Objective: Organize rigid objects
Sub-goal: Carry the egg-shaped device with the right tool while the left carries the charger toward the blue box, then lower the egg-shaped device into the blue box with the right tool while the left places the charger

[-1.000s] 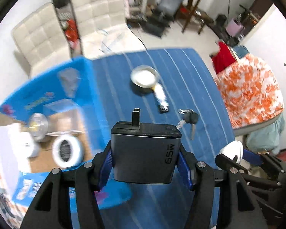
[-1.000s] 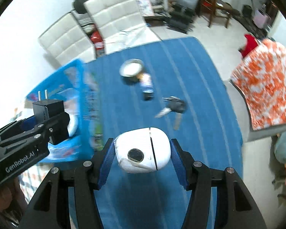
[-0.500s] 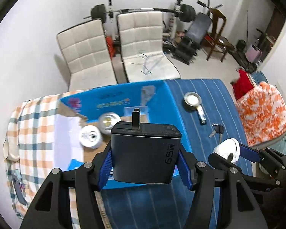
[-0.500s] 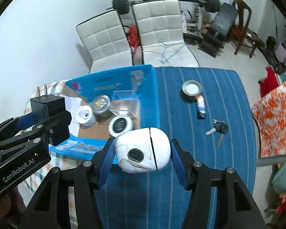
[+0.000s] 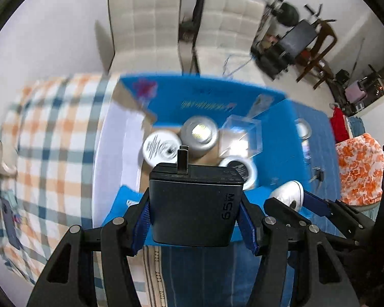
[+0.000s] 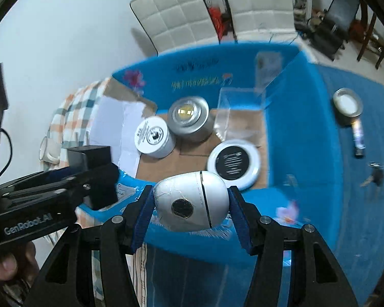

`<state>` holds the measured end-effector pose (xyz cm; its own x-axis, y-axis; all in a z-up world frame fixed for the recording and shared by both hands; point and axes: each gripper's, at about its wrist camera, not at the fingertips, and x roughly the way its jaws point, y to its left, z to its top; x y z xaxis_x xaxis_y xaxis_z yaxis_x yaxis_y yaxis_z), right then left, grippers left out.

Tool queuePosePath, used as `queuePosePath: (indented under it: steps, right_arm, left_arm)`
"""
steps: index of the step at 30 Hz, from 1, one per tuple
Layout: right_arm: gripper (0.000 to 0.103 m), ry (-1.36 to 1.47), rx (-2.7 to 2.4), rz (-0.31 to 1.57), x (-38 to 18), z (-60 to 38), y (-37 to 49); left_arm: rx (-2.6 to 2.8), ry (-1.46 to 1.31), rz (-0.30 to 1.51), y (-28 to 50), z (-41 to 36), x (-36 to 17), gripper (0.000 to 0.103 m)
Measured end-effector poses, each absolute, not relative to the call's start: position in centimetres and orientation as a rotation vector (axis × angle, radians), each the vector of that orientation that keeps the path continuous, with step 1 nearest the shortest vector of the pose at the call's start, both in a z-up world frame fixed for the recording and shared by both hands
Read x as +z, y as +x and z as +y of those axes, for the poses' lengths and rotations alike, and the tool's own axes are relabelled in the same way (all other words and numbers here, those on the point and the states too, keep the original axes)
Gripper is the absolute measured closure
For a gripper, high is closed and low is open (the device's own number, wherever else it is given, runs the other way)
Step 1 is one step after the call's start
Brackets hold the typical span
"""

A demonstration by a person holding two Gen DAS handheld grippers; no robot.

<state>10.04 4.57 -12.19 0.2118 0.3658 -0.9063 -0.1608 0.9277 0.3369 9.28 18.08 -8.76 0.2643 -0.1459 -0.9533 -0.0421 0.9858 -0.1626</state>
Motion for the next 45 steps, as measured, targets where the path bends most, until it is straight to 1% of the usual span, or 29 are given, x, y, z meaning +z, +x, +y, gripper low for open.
queuePosePath:
  steps: [4, 8, 13, 19, 20, 23, 24, 25, 27, 31, 33, 35, 37, 38, 39, 41, 45]
  right_arm:
    - [0.043, 0.194, 0.388, 1.359, -15.8, 6.2, 11.3]
    - [0.043, 0.144, 0.389, 1.394, -18.0, 8.0, 12.0]
    - [0.043, 0.128, 0.372, 1.449, -20.4, 8.9, 13.0]
    - [0.042, 0.106, 0.342, 1.502, -21.9, 9.4, 13.5]
    - [0.042, 0.106, 0.341, 1.505, -22.0, 9.5, 13.5]
    - [0.042, 0.090, 0.327, 1.523, -22.3, 9.5, 13.6]
    - [0.040, 0.085, 0.318, 1.528, -22.3, 9.5, 13.6]
    - [0.034, 0.085, 0.311, 1.530, -22.3, 9.4, 13.6]
    - [0.030, 0.082, 0.299, 1.526, -22.0, 9.0, 13.6]
    - [0.029, 0.045, 0.252, 1.536, -21.2, 7.9, 13.6]
    - [0.029, 0.044, 0.238, 1.543, -21.0, 7.3, 13.4]
    - [0.026, 0.036, 0.217, 1.547, -20.6, 6.5, 13.2]
    - [0.018, 0.042, 0.203, 1.539, -20.0, 5.7, 12.9]
    - [0.016, 0.040, 0.194, 1.533, -19.5, 5.1, 12.7]
    - [0.015, 0.037, 0.185, 1.523, -19.1, 4.6, 12.6]
    - [0.011, 0.024, 0.173, 1.501, -18.0, 3.6, 12.1]
    - [0.009, -0.024, 0.166, 1.454, -15.5, 2.3, 11.2]
  left_arm:
    - [-0.071, -0.214, 1.410, 11.1, 19.7, -13.0, 0.046]
    - [-0.083, -0.235, 1.491, 12.7, 20.3, -16.4, 0.046]
    - [-0.094, -0.215, 1.564, 14.0, 20.1, -19.0, 0.046]
    - [-0.088, -0.199, 1.636, 14.0, 19.9, -21.2, 0.046]
    - [-0.085, -0.197, 1.641, 14.0, 19.9, -21.4, 0.044]
    - [-0.082, -0.197, 1.650, 13.8, 20.0, -21.4, 0.044]
    - [-0.081, -0.204, 1.653, 13.7, 20.0, -21.3, 0.044]
    - [-0.083, -0.210, 1.652, 13.6, 20.1, -21.1, 0.044]
    - [-0.081, -0.208, 1.649, 13.4, 20.1, -20.5, 0.044]
    - [-0.079, -0.175, 1.626, 12.6, 19.9, -18.7, 0.043]
    - [-0.076, -0.169, 1.617, 12.1, 19.8, -18.0, 0.040]
    - [-0.068, -0.164, 1.610, 11.4, 19.7, -17.3, 0.040]
    - [-0.064, -0.161, 1.603, 10.7, 19.5, -16.5, 0.039]
    - [-0.064, -0.161, 1.599, 10.2, 19.4, -16.2, 0.035]
    - [-0.060, -0.153, 1.593, 9.8, 19.2, -15.8, 0.022]
    - [-0.041, -0.124, 1.572, 9.4, 19.1, -15.0, 0.008]
    - [-0.031, -0.120, 1.545, 7.7, 18.6, -13.1, 0.005]
